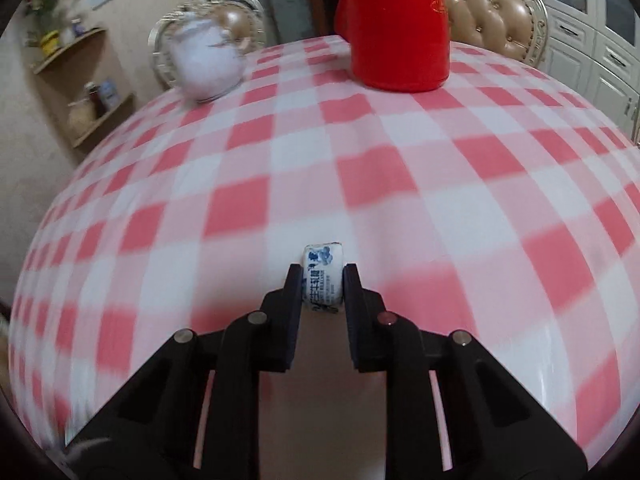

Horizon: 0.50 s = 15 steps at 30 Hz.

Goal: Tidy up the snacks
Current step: 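Carry both items over the white box and open both tools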

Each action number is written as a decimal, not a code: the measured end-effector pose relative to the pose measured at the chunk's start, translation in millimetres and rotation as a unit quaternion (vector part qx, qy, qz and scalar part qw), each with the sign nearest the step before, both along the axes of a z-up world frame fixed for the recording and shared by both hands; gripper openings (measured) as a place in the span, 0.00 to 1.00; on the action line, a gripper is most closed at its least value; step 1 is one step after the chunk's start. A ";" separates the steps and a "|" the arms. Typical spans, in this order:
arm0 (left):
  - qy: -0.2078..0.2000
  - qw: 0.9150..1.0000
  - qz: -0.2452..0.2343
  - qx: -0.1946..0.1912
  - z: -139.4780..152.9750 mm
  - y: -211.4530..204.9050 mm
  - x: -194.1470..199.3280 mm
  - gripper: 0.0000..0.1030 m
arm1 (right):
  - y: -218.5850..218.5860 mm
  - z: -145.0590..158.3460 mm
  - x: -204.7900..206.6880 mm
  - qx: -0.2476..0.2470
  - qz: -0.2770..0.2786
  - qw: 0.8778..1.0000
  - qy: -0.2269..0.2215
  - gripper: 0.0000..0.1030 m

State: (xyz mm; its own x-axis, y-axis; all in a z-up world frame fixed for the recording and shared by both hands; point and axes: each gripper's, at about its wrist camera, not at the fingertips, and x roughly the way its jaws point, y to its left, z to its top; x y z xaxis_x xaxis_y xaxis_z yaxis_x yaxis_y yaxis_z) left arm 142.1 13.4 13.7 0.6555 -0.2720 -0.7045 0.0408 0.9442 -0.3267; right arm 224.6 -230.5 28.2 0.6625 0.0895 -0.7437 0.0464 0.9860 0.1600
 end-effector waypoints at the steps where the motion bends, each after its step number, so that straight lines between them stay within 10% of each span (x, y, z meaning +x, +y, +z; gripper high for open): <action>1: 0.000 1.000 0.000 0.001 -0.1 -0.2 0.0 0.42 | 0.8 4.0 -19.4 0.007 0.007 1.000 -0.010 0.23; 15: -0.007 1.000 -0.007 0.004 1.8 -1.5 -4.8 0.42 | 10.9 19.2 -196.1 0.101 0.019 0.993 -0.050 0.23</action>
State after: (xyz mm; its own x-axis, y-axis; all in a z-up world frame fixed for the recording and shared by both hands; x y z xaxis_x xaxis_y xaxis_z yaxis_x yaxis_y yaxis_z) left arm 137.3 11.9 15.5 0.6617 -0.2769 -0.6967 0.0596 0.9458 -0.3193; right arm 28.4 -219.6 47.4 0.7260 0.2563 -0.6382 -0.0165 0.9342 0.3564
